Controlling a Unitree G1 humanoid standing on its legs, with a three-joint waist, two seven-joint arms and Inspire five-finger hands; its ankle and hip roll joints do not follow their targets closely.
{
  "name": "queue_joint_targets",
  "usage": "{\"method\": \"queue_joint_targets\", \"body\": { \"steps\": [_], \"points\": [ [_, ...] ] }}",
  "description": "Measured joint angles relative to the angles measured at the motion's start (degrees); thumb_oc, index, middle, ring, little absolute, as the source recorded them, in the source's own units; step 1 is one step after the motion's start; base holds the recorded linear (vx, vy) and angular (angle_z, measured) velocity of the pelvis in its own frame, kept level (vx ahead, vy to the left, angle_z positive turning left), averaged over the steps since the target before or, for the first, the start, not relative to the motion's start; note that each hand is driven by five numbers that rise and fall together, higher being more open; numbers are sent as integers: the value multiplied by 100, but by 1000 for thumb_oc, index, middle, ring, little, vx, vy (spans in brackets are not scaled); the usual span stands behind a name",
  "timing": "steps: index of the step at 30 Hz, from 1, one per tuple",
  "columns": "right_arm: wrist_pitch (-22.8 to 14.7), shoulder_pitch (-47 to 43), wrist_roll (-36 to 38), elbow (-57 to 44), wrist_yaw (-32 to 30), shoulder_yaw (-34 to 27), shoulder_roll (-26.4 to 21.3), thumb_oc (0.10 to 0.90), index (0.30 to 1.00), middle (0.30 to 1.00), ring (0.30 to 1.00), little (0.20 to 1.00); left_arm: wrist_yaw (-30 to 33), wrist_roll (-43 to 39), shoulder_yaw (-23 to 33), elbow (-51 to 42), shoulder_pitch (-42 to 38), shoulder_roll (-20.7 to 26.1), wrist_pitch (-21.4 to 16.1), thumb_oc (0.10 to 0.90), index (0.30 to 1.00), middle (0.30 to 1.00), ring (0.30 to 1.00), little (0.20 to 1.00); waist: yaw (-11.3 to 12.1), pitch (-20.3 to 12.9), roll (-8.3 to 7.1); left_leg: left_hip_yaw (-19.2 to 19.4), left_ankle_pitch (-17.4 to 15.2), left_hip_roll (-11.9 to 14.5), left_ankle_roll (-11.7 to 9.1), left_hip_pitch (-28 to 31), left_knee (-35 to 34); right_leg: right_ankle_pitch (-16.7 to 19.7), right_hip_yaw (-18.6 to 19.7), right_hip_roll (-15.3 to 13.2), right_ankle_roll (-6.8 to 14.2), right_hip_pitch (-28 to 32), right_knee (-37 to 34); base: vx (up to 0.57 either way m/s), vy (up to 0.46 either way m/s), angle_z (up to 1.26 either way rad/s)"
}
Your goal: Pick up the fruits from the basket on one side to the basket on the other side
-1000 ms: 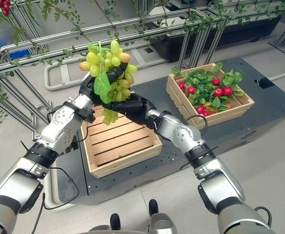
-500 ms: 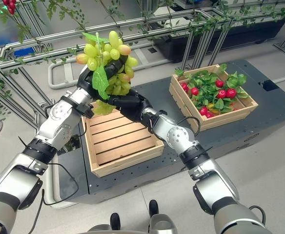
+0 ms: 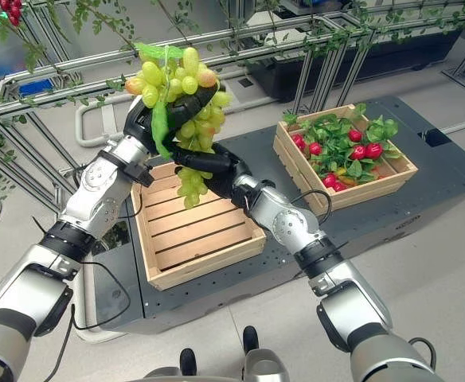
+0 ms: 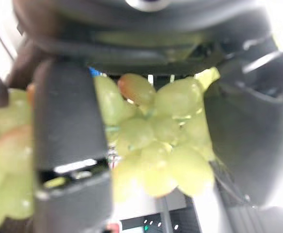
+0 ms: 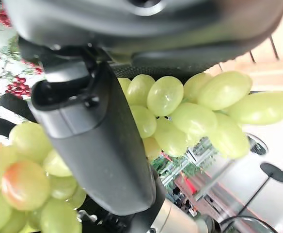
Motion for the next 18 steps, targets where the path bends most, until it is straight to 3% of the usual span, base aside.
{"method": "queue_joint_targets", "body": {
  "steps": [6, 8, 11, 18],
  "points": [
    [-342, 191, -278, -29, -135, -109, -5, 400, 300, 300, 300, 300, 465, 158, 17, 204, 10, -303, -48, 800, 900, 900, 900, 900, -20, 0, 0, 36, -1, 1, 0, 9, 0, 0, 25, 4, 0, -6, 0, 3, 0, -2],
    [-436, 195, -313, -45, -135, -120, -1, 400, 300, 300, 300, 300, 748, 161, 153, 397, 124, -306, -48, 800, 900, 900, 900, 900, -124, 0, 0, 93, -1, 2, 0, 29, -1, 1, 93, 7, 1, -8, 0, 15, 2, -10],
    [-460, 236, -528, -91, -135, -241, 9, 400, 300, 300, 300, 300, 1036, 220, 443, 534, 432, -348, -49, 800, 900, 900, 900, 900, -243, 0, 0, 121, -3, 6, -1, 50, -3, 1, 128, 17, 1, -7, -1, 23, 0, -7],
    [-461, 967, -908, -479, -135, -531, -18, 400, 300, 300, 300, 300, 1125, 577, 498, 511, 904, -565, -52, 800, 900, 900, 900, 900, -307, 0, 0, 162, -5, 15, -2, 66, -4, 3, 172, 32, 2, -11, -1, 4, 2, -1]
  ]
}}
